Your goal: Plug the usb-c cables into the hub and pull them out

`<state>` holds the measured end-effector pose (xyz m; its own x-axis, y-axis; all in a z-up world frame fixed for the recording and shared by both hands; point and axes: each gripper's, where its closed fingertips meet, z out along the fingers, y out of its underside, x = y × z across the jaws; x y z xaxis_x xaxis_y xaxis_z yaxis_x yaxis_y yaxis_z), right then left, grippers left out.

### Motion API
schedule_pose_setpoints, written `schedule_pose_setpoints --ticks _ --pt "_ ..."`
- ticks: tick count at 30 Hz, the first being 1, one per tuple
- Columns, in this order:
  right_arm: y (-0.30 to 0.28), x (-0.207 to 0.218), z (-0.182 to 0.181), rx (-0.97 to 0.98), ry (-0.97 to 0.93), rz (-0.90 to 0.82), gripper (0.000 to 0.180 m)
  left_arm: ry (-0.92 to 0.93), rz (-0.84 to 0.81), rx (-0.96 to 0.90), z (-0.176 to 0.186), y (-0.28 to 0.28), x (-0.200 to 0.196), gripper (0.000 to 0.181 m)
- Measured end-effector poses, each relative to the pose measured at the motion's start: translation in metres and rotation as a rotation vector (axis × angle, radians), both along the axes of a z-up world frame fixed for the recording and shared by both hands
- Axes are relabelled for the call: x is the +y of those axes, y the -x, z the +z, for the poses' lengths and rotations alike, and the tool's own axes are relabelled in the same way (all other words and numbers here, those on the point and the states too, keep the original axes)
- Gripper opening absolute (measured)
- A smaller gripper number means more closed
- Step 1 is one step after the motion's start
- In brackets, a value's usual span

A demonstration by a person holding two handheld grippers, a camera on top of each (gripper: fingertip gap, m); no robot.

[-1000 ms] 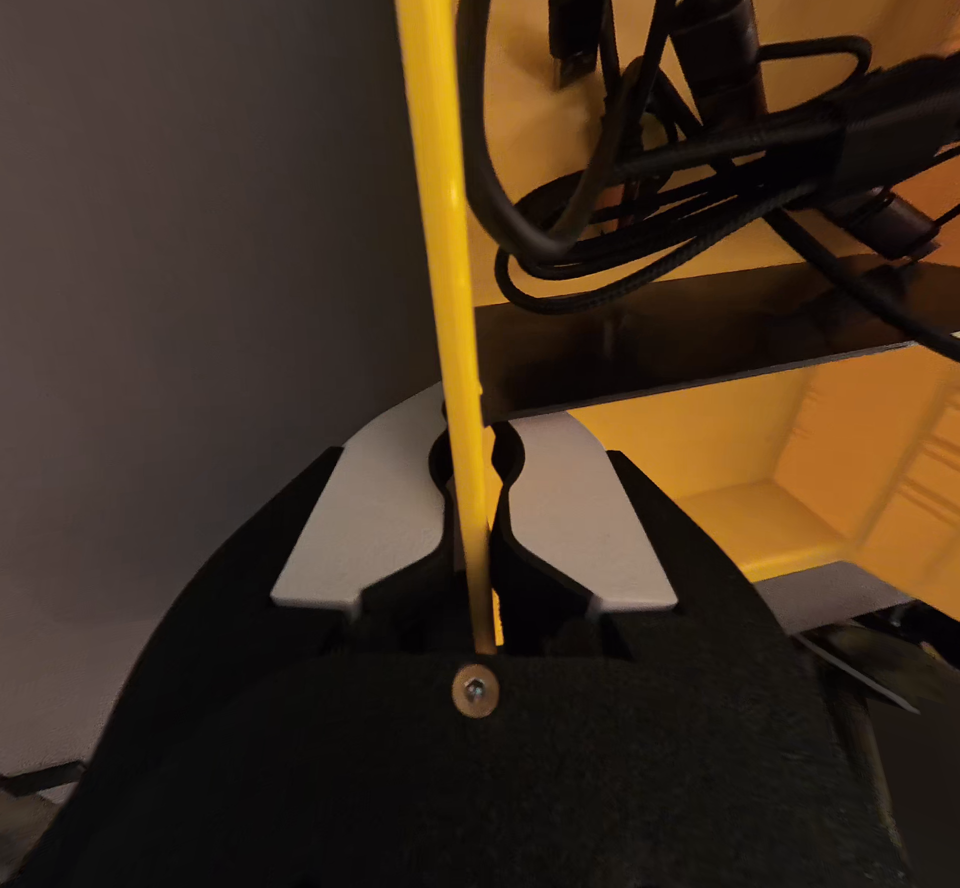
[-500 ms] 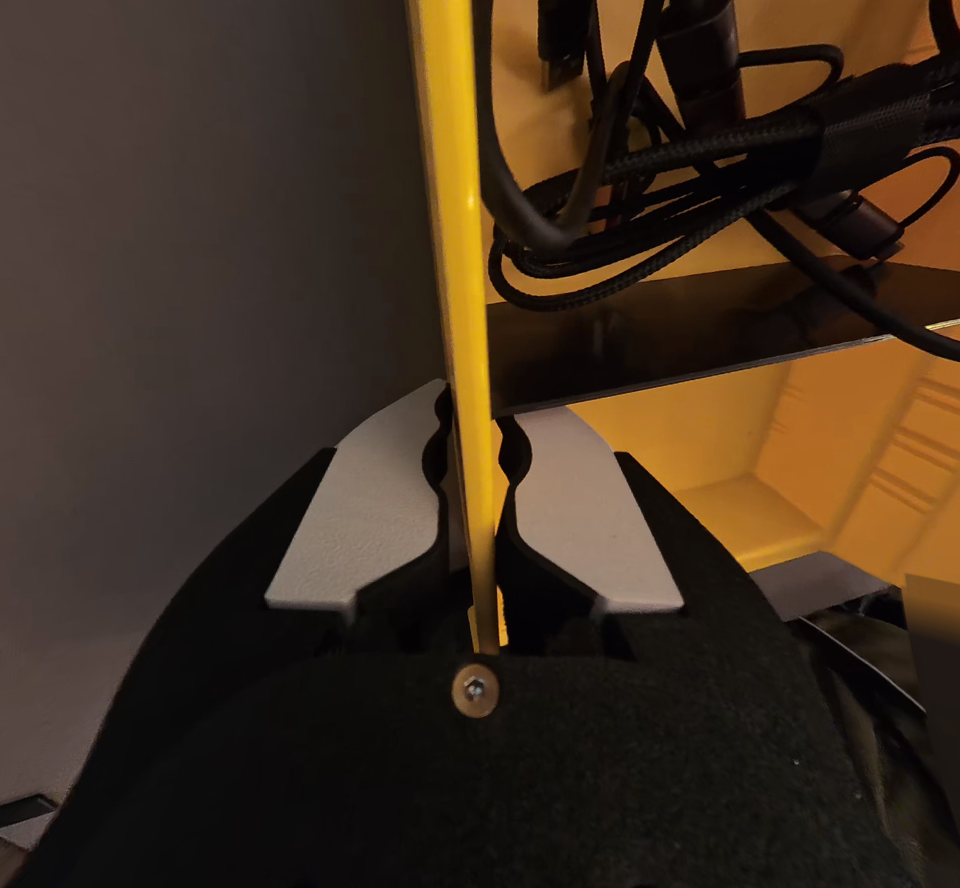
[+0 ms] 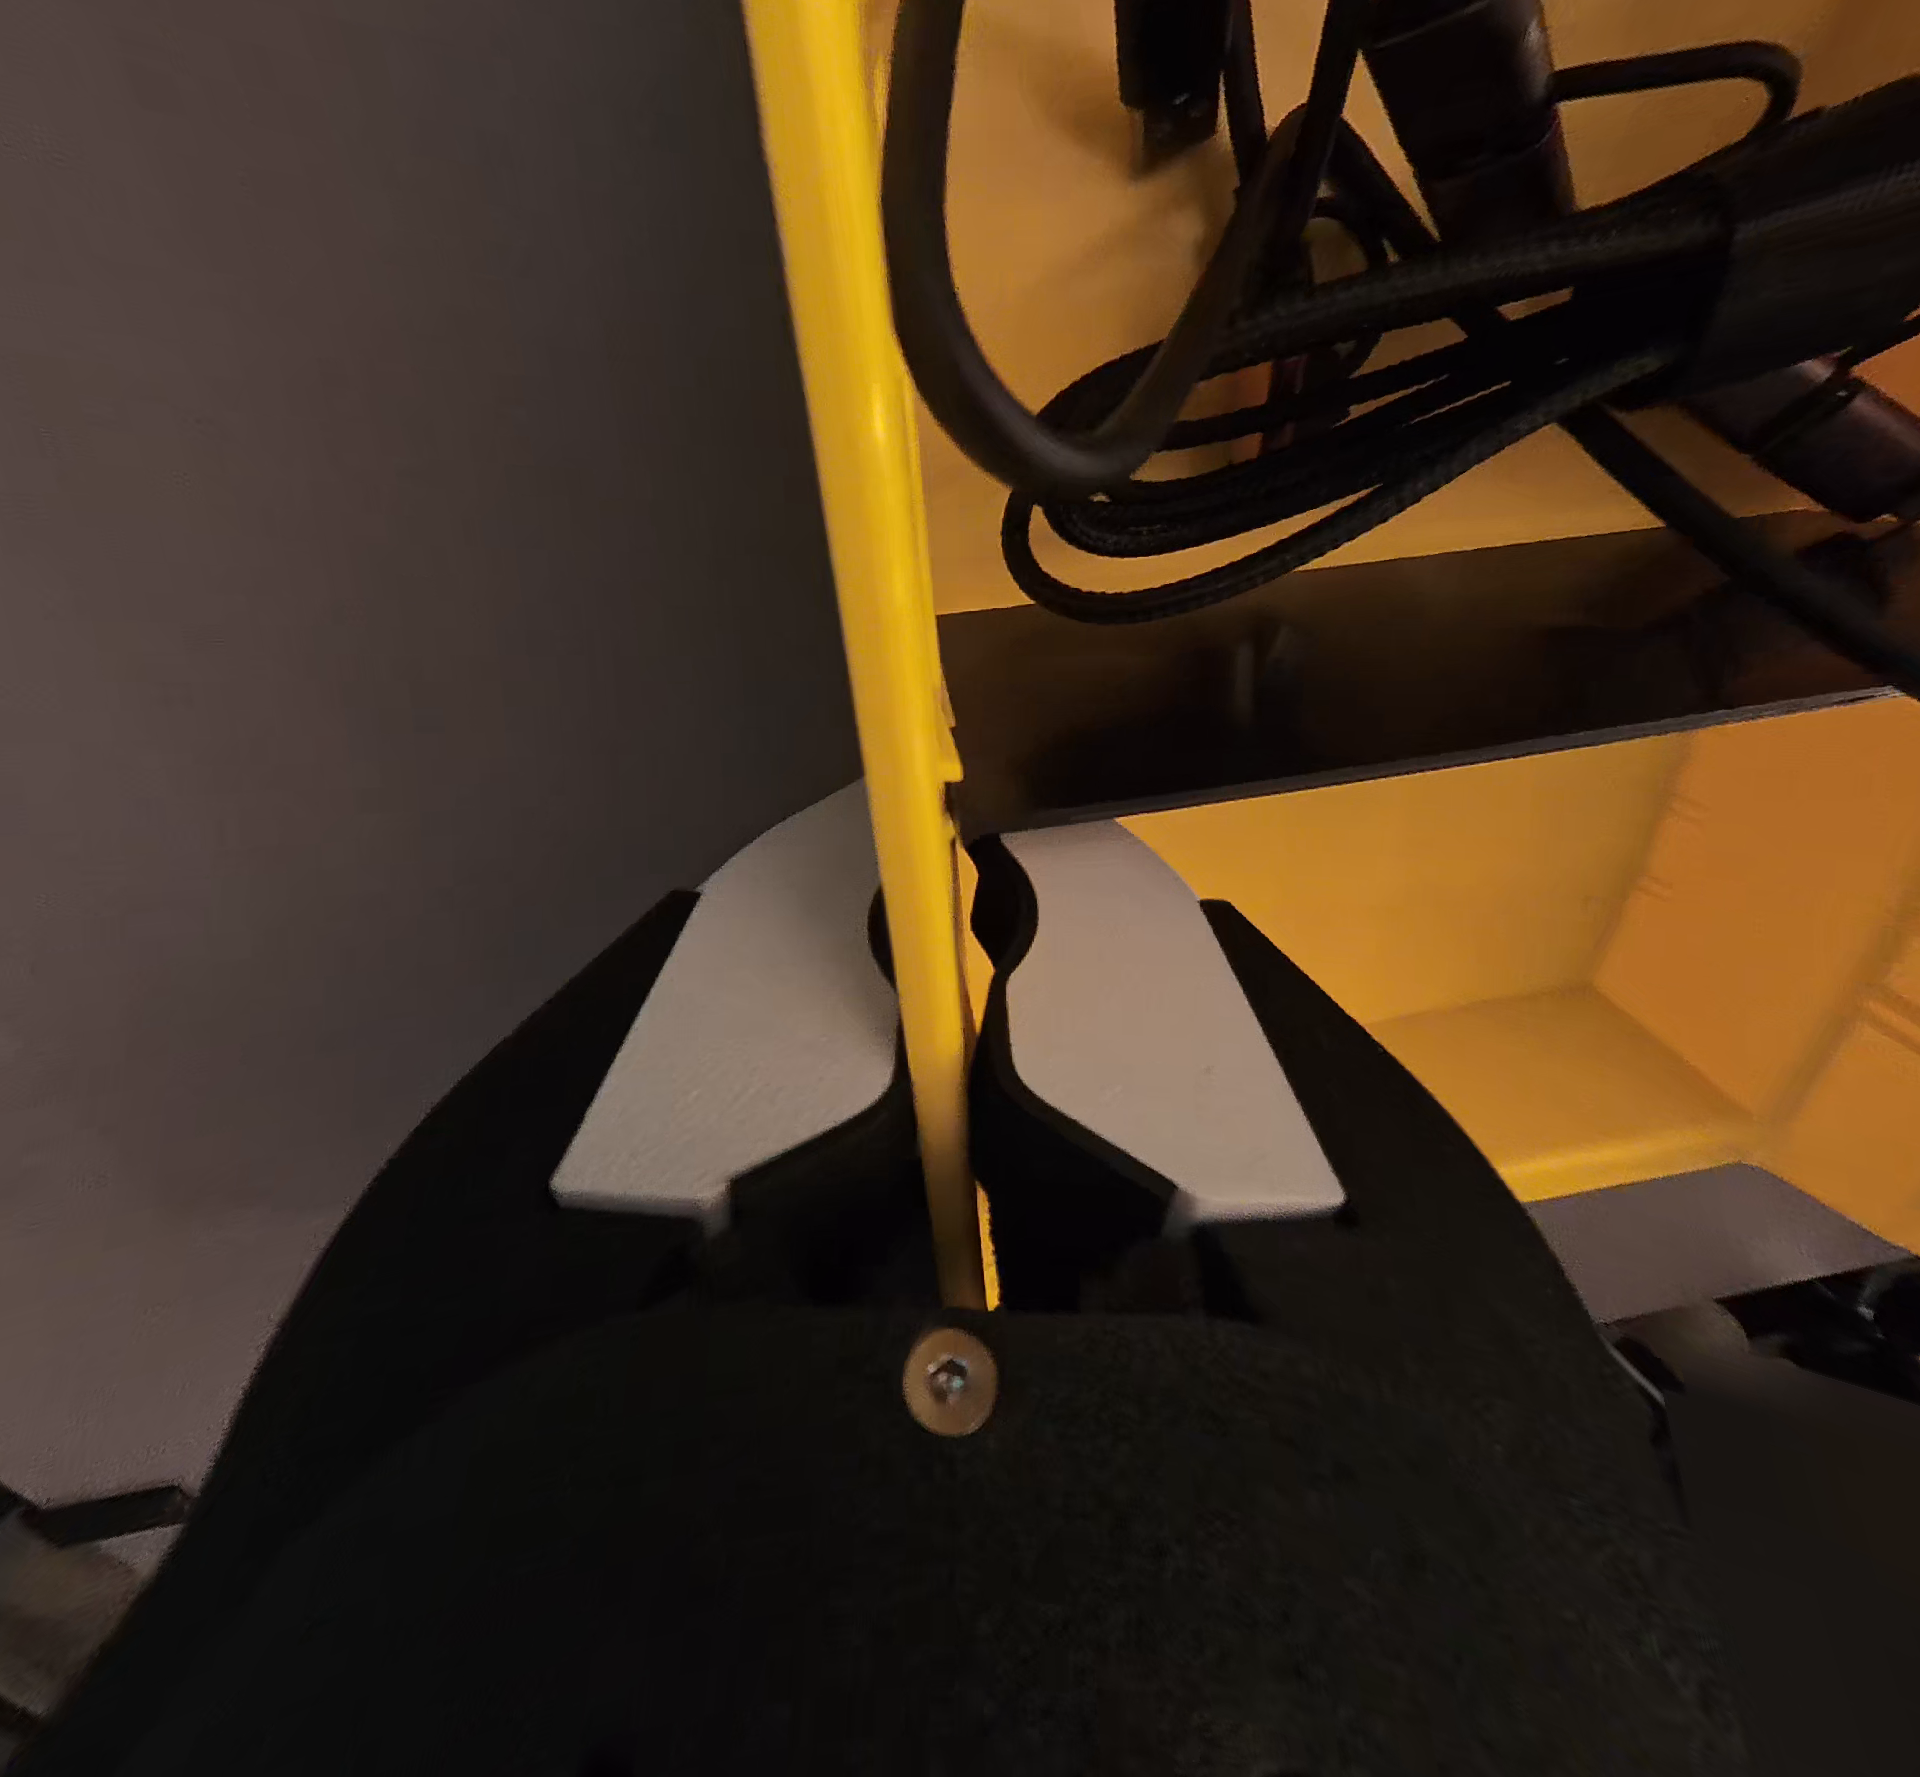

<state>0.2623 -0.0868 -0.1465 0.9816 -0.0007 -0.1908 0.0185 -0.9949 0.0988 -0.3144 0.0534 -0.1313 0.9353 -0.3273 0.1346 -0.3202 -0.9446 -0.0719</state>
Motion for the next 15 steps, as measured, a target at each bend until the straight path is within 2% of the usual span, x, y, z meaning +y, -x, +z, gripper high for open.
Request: schedule_pose_setpoints --ticks 11,15 --pt "-0.057 -0.015 0.000 -0.032 -0.060 -0.045 0.007 0.002 0.008 0.001 0.000 -0.001 0.006 0.004" --pt "-0.060 -0.011 0.001 -0.045 -0.082 -0.038 0.007 -0.003 0.020 0.003 0.000 0.001 0.005 0.004"
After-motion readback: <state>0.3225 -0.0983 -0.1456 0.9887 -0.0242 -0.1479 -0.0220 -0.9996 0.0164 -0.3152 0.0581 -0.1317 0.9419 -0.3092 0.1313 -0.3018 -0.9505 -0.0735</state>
